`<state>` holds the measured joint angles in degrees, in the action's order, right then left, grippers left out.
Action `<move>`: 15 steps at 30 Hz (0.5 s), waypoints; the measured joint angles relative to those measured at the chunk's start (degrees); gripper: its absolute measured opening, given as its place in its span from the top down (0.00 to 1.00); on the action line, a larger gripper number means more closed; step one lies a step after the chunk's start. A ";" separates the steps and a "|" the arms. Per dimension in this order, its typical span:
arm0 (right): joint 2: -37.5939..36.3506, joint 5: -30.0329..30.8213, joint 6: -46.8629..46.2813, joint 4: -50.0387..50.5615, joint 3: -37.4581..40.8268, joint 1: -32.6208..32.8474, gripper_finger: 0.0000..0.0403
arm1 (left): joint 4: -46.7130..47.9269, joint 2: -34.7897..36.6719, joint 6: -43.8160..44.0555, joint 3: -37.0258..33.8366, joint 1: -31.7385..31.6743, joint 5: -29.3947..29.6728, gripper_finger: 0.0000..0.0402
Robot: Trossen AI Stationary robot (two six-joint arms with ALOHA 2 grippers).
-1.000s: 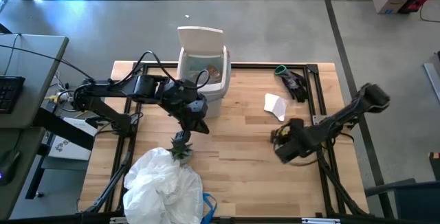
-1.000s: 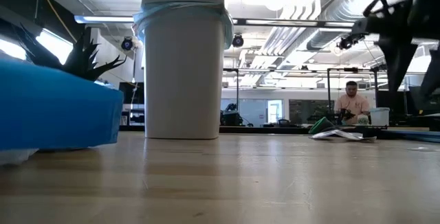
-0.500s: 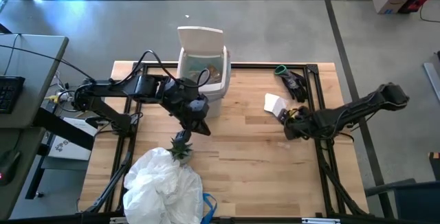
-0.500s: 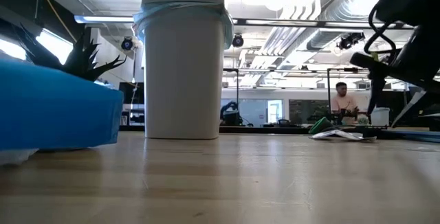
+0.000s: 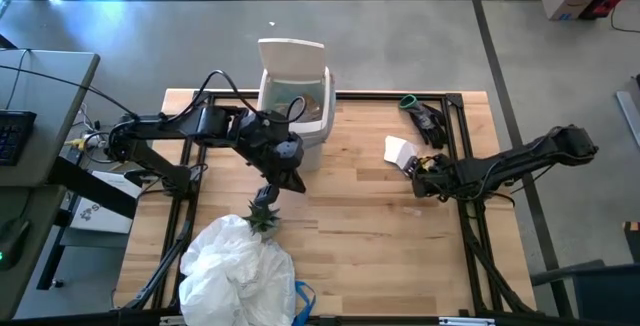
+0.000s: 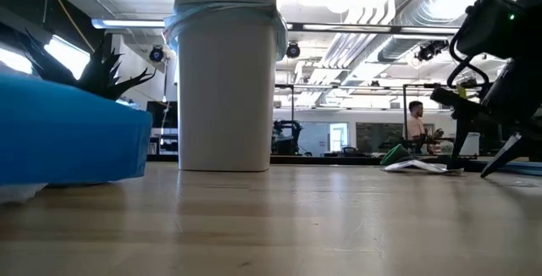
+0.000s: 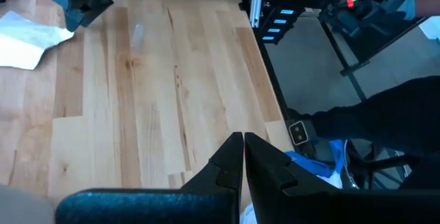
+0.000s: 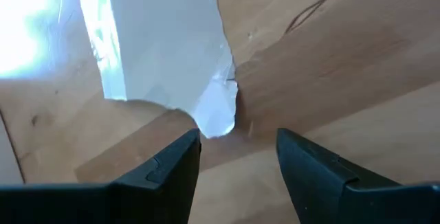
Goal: Place trash/remove bag and relplace
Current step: Put the white paper into the trash bin
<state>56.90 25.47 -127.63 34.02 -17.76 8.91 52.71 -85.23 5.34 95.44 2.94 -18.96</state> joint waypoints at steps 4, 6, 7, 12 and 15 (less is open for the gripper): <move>-0.14 0.42 0.15 -6.84 2.80 -2.12 0.55 | -0.02 0.00 0.00 0.00 -0.96 -0.61 1.00; -0.08 0.74 0.27 -8.77 3.50 -3.05 0.55 | 0.00 0.00 0.00 0.00 -1.51 -2.06 1.00; -0.12 0.72 0.37 -9.02 3.56 -3.54 0.55 | -0.02 0.00 0.00 0.00 -1.62 -2.39 1.00; 0.04 0.60 3.11 -9.35 3.52 -6.40 0.55 | -0.13 0.00 -0.42 0.00 -2.56 -2.54 1.00; 0.52 0.44 4.55 -9.96 3.52 -7.81 0.55 | -0.19 0.00 -0.60 0.00 -3.02 -2.60 1.00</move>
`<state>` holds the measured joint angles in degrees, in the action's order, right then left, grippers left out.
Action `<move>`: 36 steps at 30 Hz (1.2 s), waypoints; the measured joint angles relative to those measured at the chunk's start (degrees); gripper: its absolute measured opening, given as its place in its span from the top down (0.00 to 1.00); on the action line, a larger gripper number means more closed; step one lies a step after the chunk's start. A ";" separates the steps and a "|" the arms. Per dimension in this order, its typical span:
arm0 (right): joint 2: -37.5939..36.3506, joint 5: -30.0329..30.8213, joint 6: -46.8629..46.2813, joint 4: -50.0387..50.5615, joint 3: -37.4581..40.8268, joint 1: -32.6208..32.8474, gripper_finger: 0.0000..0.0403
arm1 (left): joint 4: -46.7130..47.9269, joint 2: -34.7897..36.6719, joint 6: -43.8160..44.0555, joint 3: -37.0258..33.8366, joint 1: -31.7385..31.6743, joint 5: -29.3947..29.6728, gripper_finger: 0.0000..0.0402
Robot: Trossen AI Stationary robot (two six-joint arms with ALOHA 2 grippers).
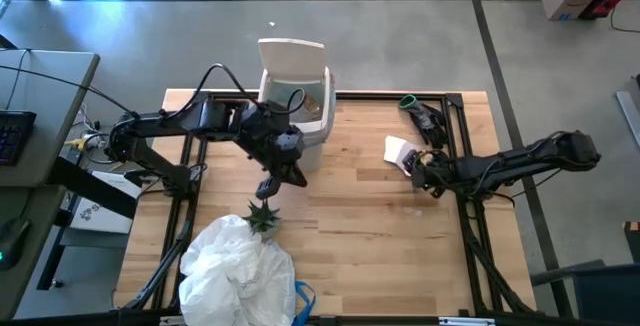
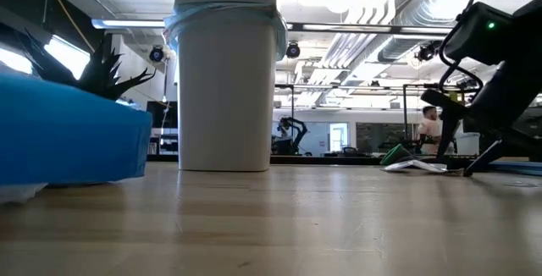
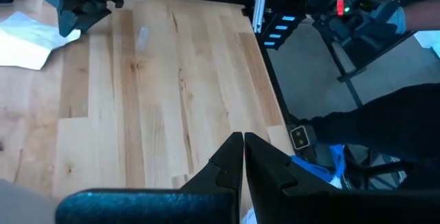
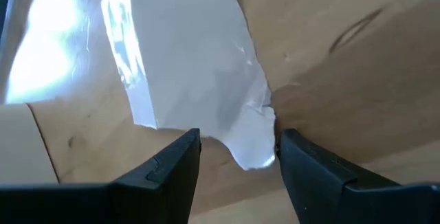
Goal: Place trash/remove bag and relplace
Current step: Put the white paper into the trash bin
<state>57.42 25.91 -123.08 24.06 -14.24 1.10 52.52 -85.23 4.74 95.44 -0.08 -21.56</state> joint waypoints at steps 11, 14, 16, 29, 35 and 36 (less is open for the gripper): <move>6.33 2.49 1.67 -8.45 -0.02 -4.17 0.55 | -0.02 0.00 -0.95 0.00 -0.35 0.00 1.00; 7.98 2.90 3.17 -10.67 -0.04 -4.91 0.55 | -0.01 0.00 -0.95 0.00 -0.35 0.00 1.00; 8.96 3.21 3.16 -11.47 -0.04 -5.24 0.55 | -0.01 0.00 -0.95 0.00 -0.35 0.02 1.00; 10.81 1.40 3.56 -10.80 0.10 -5.51 0.96 | 0.13 0.00 -0.93 0.00 -0.35 0.02 1.00; 10.81 1.01 3.58 -10.02 0.07 -5.51 0.99 | 0.16 0.00 -0.93 0.00 -0.35 0.02 1.00; 10.81 0.98 3.58 -9.98 0.03 -5.44 0.99 | 0.18 0.00 -0.93 0.00 -0.35 0.02 1.00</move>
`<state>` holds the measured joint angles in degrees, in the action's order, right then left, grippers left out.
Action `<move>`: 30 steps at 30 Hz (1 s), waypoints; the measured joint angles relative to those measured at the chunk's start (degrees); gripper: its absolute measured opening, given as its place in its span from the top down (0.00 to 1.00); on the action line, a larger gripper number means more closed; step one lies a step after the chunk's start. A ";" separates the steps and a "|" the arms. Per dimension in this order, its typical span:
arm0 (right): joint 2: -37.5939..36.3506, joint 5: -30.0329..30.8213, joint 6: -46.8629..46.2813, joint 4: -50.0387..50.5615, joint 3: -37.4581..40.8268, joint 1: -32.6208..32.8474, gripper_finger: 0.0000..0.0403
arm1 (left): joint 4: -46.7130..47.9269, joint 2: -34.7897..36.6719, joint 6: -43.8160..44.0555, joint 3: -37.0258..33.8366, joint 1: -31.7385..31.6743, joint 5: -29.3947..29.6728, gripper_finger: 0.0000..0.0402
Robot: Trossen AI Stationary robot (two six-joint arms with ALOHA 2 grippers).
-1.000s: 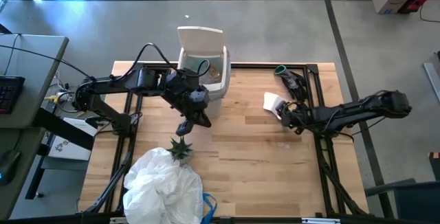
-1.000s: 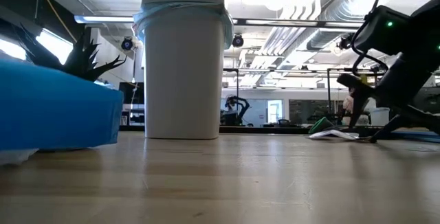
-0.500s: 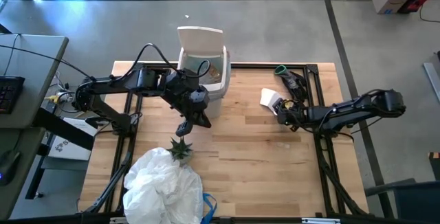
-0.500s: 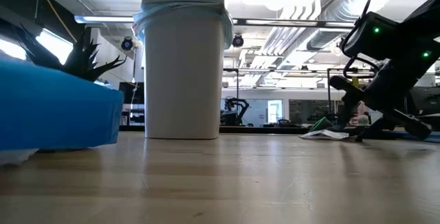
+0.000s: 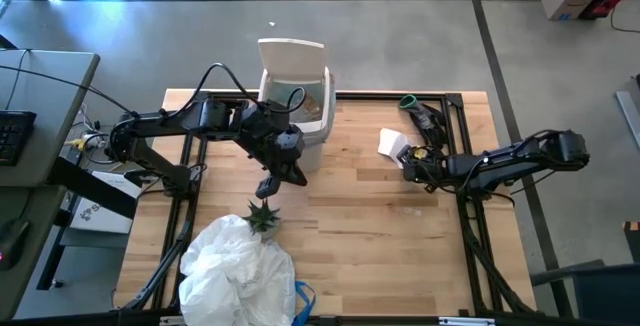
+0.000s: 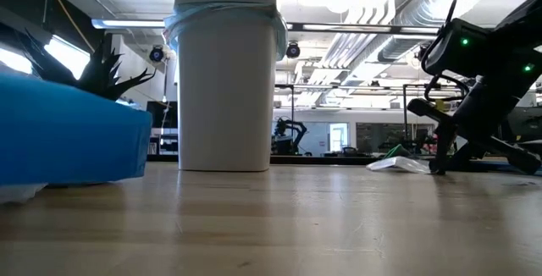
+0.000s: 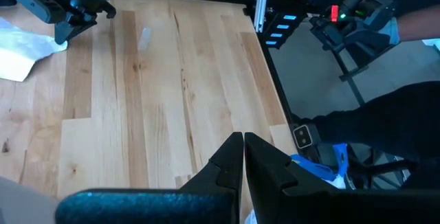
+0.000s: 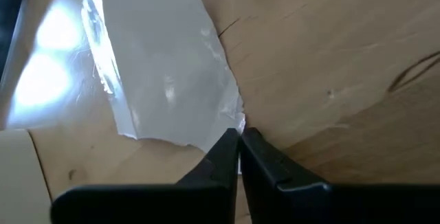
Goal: Place trash/remove bag and relplace
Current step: Put the white paper into the trash bin
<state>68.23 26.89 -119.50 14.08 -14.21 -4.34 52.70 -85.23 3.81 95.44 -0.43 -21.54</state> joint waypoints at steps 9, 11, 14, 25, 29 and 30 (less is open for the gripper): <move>0.28 1.61 4.55 1.87 -5.31 3.69 1.00 | 0.37 0.00 -0.02 0.00 0.00 0.02 1.00; 0.24 3.20 5.56 3.00 -7.23 4.70 1.00 | 0.45 0.00 -0.03 0.00 -0.04 0.02 1.00; 0.24 5.30 7.02 5.77 -10.37 6.44 1.00 | 0.51 0.00 -0.09 0.00 -0.37 0.02 1.00; 0.13 12.06 9.35 23.43 -25.15 14.12 1.00 | 0.62 0.00 -0.44 0.00 -0.74 0.07 1.00; 0.11 15.29 8.95 31.07 -31.07 17.00 1.00 | 0.62 0.00 -0.13 0.00 -0.74 0.07 1.00; 0.11 16.25 8.94 32.89 -32.72 17.69 1.00 | 0.62 0.00 -0.04 0.00 -0.74 0.07 1.00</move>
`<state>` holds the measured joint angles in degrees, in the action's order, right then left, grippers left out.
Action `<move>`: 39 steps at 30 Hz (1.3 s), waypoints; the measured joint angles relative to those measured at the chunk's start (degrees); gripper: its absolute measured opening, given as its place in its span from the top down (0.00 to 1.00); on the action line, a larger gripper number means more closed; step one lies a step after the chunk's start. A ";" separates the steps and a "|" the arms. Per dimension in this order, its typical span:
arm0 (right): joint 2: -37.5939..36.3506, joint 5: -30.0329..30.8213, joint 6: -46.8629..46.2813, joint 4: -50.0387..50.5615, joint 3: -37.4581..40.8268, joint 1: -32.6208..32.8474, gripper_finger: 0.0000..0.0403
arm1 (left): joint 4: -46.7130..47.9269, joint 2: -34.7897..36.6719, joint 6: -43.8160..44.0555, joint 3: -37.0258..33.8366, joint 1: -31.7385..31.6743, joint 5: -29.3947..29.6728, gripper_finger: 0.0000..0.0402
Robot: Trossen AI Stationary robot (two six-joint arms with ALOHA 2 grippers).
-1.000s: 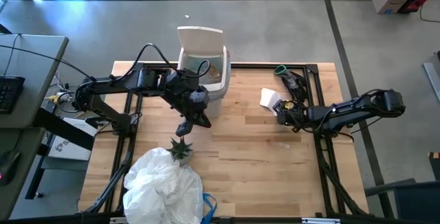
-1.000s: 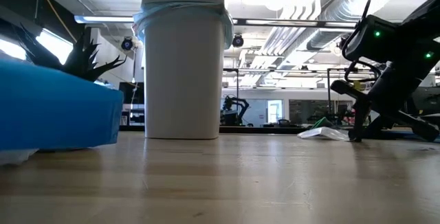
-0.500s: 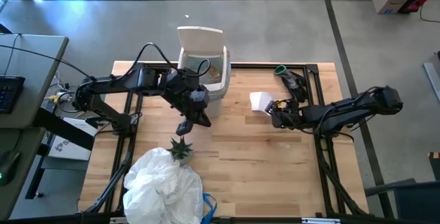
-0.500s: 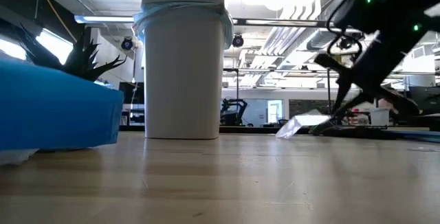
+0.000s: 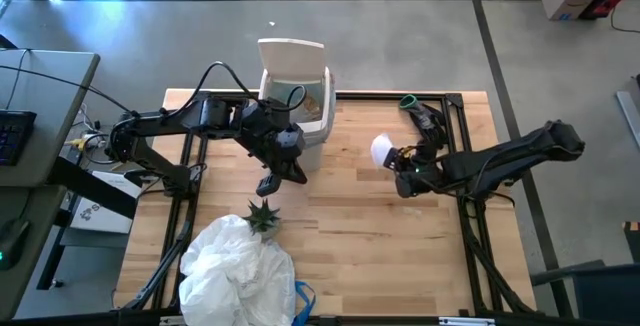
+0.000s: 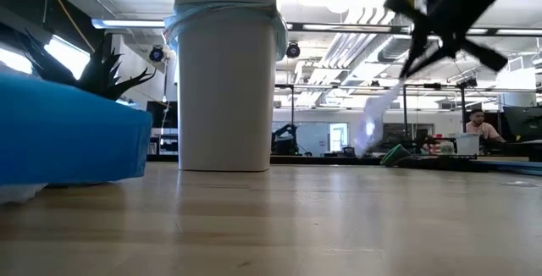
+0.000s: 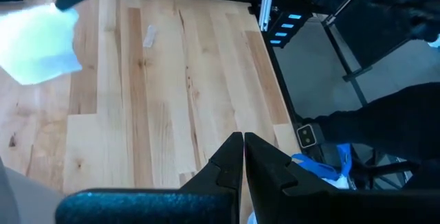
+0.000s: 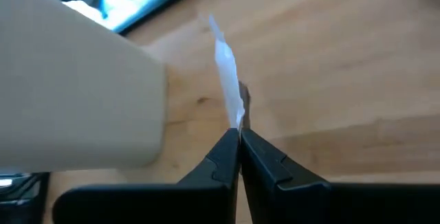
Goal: Place trash/remove bag and relplace
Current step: Put the white paper into the trash bin
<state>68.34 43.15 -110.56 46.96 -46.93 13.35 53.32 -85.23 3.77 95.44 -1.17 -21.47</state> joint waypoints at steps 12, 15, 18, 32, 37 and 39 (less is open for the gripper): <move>-0.07 12.94 6.25 11.64 -17.47 6.57 1.00 | 0.04 3.01 1.57 0.00 0.00 0.38 1.00; -0.09 16.82 9.90 11.03 -20.49 7.83 1.00 | 0.10 4.66 2.16 0.00 0.00 1.11 1.00; -0.09 20.95 15.02 8.35 -23.44 9.36 1.00 | 0.40 6.56 2.19 0.00 0.00 1.26 1.00; -0.08 23.36 66.22 -30.15 -32.25 7.01 1.00 | 1.31 11.91 3.52 0.00 0.02 4.26 1.00; 0.99 16.43 74.53 -39.75 -32.25 1.87 1.00 | 1.66 11.91 3.56 0.00 0.00 4.39 1.00; 1.87 13.02 74.68 -40.97 -32.25 -0.54 1.00 | 2.03 11.91 3.56 0.00 0.00 4.39 1.00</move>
<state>70.20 56.17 -35.89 6.00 -79.18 12.81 55.35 -73.32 7.33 95.44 -1.17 -17.08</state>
